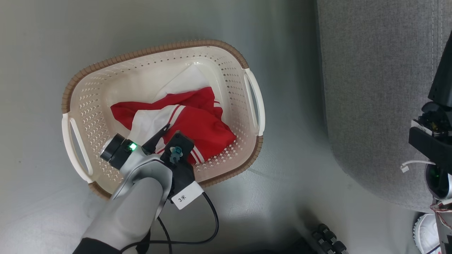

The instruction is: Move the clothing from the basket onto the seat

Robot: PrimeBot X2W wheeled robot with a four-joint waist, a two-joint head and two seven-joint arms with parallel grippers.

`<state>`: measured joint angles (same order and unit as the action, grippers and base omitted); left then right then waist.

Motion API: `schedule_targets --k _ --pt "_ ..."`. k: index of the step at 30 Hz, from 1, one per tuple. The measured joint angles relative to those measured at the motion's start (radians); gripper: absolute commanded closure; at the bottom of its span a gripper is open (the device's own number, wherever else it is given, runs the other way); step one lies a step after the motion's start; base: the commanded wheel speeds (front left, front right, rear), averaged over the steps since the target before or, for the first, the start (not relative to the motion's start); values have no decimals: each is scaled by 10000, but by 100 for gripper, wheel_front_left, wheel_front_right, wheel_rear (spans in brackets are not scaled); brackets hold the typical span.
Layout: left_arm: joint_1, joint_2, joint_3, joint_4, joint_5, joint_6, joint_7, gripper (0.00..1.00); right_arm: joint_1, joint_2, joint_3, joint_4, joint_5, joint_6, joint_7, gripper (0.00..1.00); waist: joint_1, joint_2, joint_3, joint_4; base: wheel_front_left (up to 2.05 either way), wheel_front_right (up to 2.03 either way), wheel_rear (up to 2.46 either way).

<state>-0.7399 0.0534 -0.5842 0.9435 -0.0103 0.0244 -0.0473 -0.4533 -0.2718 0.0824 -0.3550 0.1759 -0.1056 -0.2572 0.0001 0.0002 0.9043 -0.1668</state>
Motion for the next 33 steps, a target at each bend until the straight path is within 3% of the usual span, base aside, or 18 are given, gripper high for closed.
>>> schedule_targets --k 2,18,33 --pt "-76 -4 46 117 -2 23 -113 100 -81 23 27 46 -8 2 0 0 -1 0 1 -19 0 0 0" --pt "-109 -73 408 351 -1005 -347 -1668 100 -305 362 313 1824 -19 219 -6 0 0 -3 -1042 150 0 0 0" --pt "-108 -111 700 -943 -2466 -784 -1969 100 -290 709 652 3741 63 621 -4 0 -2 -3 -3188 868 0 0 0"
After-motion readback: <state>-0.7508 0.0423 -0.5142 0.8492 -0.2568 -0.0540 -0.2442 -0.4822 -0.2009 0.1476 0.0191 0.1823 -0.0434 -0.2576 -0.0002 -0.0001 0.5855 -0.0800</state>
